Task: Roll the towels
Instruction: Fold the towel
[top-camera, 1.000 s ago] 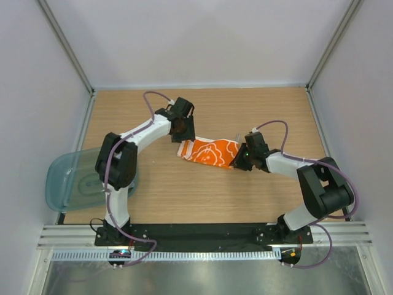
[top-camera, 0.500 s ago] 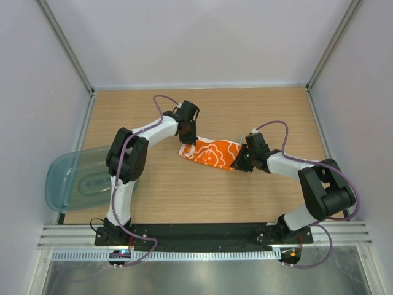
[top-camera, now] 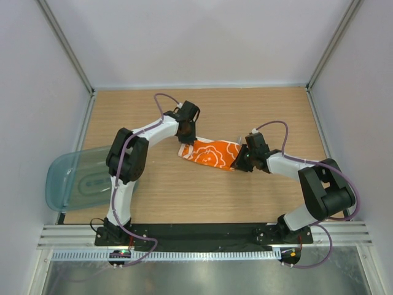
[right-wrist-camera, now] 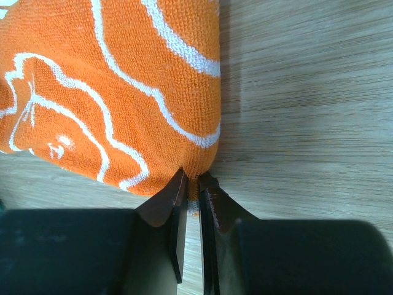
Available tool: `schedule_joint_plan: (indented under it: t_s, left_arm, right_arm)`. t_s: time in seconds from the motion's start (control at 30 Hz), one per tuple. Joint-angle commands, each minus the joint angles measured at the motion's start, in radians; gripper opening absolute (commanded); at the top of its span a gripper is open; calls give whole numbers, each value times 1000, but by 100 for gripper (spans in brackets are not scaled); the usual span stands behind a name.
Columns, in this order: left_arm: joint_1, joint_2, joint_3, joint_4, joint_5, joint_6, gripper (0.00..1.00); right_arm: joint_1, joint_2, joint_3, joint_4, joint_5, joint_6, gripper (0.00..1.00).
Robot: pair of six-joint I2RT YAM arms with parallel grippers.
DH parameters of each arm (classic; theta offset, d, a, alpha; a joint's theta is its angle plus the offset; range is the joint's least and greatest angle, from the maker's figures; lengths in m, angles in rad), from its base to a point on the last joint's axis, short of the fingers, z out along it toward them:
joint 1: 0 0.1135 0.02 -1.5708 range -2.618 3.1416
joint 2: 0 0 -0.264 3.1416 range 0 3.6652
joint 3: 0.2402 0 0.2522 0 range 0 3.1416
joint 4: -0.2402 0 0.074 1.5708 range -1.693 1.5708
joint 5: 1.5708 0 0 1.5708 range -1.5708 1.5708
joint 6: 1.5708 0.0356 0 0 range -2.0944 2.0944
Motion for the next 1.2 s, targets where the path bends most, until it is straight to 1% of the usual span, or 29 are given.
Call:
schedule_joint_plan:
  t_s: [0.0,0.2,0.27,0.3,0.33,0.4,0.43,0.53,0.67,0.7,0.83,0.9,1.03,1.17]
  left_arm:
    - [-1,-60,37,-10,-31,31,0]
    - [-2,-82,74,-30,-129,82,0]
    - [1,-80,90,-37,-183,105,1]
    - [1,-71,96,-40,-197,115,4]
    - [1,-63,102,-45,-240,124,24]
    - [5,-38,128,-73,-263,131,46]
    - [7,-31,132,-80,-274,131,65]
    - [7,-33,134,-112,-300,109,74]
    - [5,-103,81,-128,-303,53,73]
    - [5,-128,42,-131,-297,40,72]
    - [-11,-264,-85,-110,-234,6,60]
    - [-18,-295,-137,-105,-202,-12,57]
    - [-33,-335,-188,-99,-115,-36,56]
    - [-38,-329,-242,-47,-30,-58,57]
  right_arm:
    - [3,32,-33,-128,29,-45,18]
    - [5,61,-34,-116,24,-46,17]
    - [5,71,-33,-115,23,-48,17]
    - [5,72,-31,-115,20,-48,17]
    - [5,74,-30,-116,21,-51,17]
    - [5,78,-27,-118,16,-53,17]
    - [5,80,-24,-122,15,-56,17]
    - [6,81,-22,-130,15,-62,19]
    - [11,85,-16,-133,13,-65,20]
    - [13,86,-16,-135,13,-63,20]
    - [22,92,-8,-135,15,-59,20]
    - [23,95,-8,-135,15,-59,20]
    - [29,100,-2,-136,18,-56,20]
    - [34,100,3,-142,24,-53,20]
